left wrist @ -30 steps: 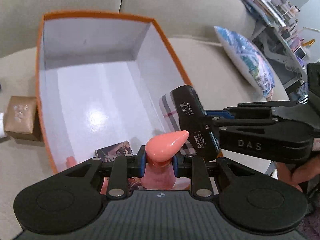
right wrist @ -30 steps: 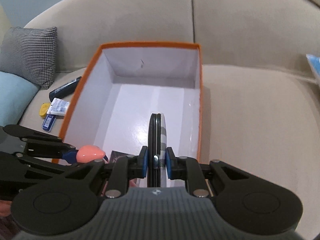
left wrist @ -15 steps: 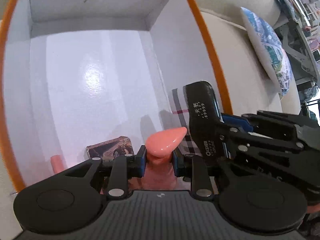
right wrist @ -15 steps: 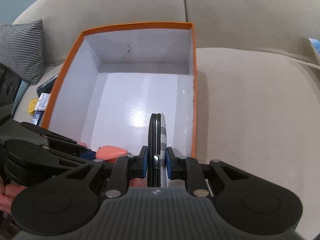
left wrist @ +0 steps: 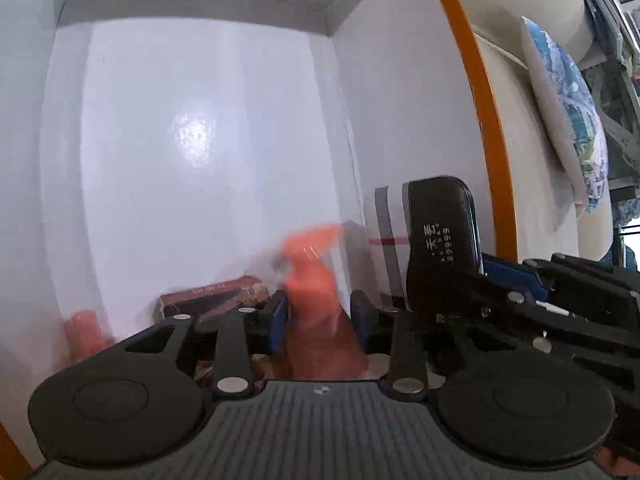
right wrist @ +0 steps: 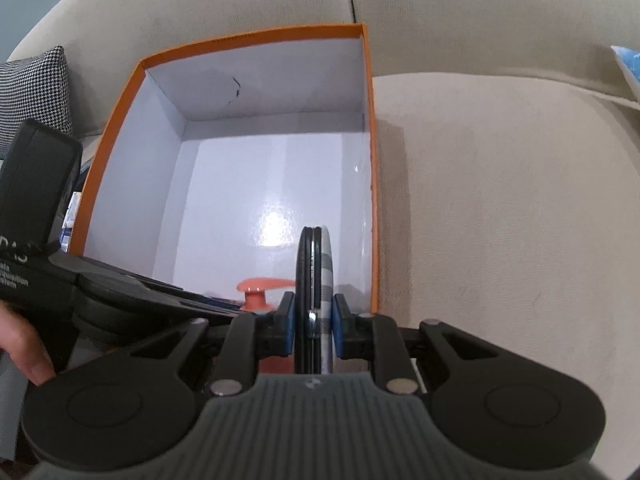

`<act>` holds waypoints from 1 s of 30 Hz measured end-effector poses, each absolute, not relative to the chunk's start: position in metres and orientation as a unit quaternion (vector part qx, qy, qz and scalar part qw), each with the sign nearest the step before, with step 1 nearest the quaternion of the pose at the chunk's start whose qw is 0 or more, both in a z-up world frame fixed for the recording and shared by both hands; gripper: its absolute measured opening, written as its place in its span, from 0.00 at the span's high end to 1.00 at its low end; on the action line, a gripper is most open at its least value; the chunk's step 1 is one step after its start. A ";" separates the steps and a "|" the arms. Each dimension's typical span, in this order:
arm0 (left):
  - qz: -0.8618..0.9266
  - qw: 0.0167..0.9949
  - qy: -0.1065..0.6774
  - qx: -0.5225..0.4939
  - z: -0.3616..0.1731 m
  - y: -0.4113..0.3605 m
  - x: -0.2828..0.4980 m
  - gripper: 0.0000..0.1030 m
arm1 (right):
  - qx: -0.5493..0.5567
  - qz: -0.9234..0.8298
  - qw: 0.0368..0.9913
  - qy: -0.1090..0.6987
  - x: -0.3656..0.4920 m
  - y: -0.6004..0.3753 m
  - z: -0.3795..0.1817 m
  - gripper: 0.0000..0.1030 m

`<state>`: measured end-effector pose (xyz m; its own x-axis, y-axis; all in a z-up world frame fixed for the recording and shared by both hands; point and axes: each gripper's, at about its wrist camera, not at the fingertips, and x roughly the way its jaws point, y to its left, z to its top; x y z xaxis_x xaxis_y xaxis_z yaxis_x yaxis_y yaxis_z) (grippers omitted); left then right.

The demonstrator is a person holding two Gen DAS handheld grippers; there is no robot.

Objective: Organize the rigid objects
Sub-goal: 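Open the left gripper to drop the pink bottle into the box while the right lowers the case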

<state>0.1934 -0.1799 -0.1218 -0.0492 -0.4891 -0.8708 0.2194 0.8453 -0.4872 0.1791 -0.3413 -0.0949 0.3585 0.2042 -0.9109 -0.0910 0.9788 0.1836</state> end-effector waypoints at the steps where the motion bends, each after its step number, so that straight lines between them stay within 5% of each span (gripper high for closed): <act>1: -0.259 0.683 0.675 -0.104 -0.122 -0.179 0.192 0.55 | 0.049 0.089 0.823 0.560 0.179 -0.341 -0.095 0.82; 15: -0.304 0.714 0.630 -0.040 -0.093 -0.189 0.199 0.71 | 0.050 0.075 0.829 0.553 0.178 -0.336 -0.089 0.82; 24: -0.273 0.724 0.633 0.018 -0.101 -0.217 0.182 0.67 | 0.092 0.062 0.850 0.516 0.177 -0.352 -0.067 0.82; 30: -0.316 0.708 0.626 0.090 -0.098 -0.234 0.171 0.75 | 0.089 0.066 0.834 0.540 0.180 -0.350 -0.083 0.82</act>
